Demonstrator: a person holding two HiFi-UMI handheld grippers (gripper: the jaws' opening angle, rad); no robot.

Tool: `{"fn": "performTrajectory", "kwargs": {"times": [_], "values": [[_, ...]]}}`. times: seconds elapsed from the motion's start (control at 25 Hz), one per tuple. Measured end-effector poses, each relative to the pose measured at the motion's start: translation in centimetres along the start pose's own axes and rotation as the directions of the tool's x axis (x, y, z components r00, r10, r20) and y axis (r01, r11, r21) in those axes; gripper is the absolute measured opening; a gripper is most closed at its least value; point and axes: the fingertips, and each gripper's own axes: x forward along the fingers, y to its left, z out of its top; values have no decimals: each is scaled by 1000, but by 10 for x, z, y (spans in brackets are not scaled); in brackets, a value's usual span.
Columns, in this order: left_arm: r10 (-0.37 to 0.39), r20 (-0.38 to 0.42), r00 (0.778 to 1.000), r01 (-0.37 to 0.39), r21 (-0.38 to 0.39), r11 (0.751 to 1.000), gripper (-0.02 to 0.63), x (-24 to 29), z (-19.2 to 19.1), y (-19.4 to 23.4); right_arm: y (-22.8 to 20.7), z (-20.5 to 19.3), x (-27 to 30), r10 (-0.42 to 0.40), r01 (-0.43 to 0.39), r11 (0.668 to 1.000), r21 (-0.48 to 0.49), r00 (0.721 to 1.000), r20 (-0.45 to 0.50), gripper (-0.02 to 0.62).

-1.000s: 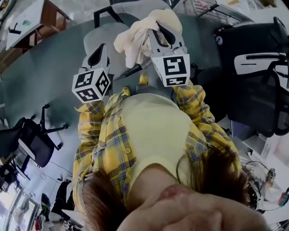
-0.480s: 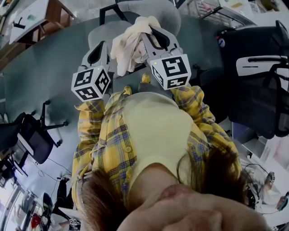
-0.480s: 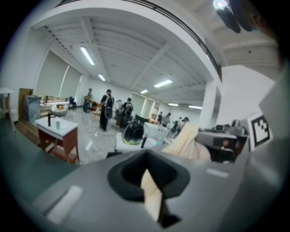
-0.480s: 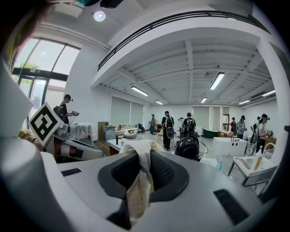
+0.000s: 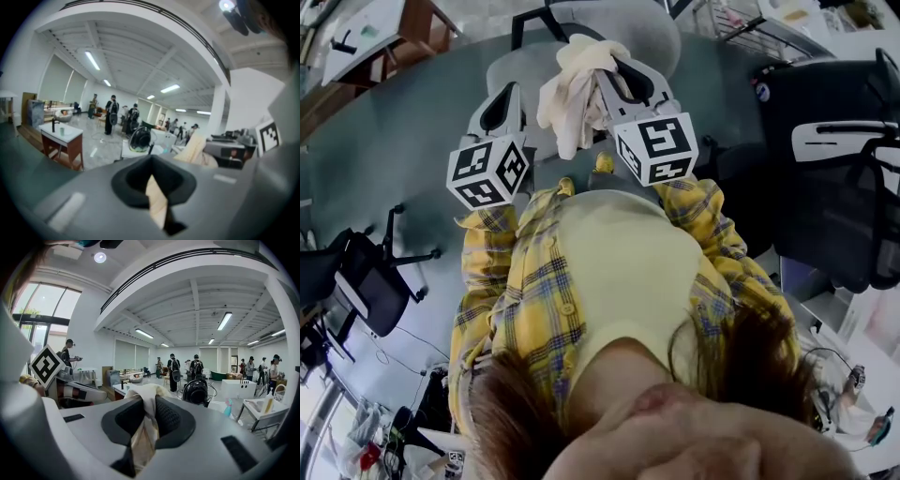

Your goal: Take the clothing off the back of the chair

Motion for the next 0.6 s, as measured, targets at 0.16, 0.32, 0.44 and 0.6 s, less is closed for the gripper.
{"fn": "performTrajectory", "kwargs": {"times": [0.16,0.32,0.44,0.6], "values": [[9,8,1000,-9,2,1000,5,1,2,2,-6,-4,1,-8,8,1000,26,1000,-10,66],[17,12,1000,-17,10,1000,6,0,4,1,-12,-8,1,-19,20,998,51,1000,-23,66],[24,14,1000,-25,21,999,6,0,5,3,-14,-9,2,-25,26,998,62,999,-28,66],[33,17,999,-34,29,999,5,0,6,2,-20,-10,1,-40,42,997,72,999,-30,66]]}}
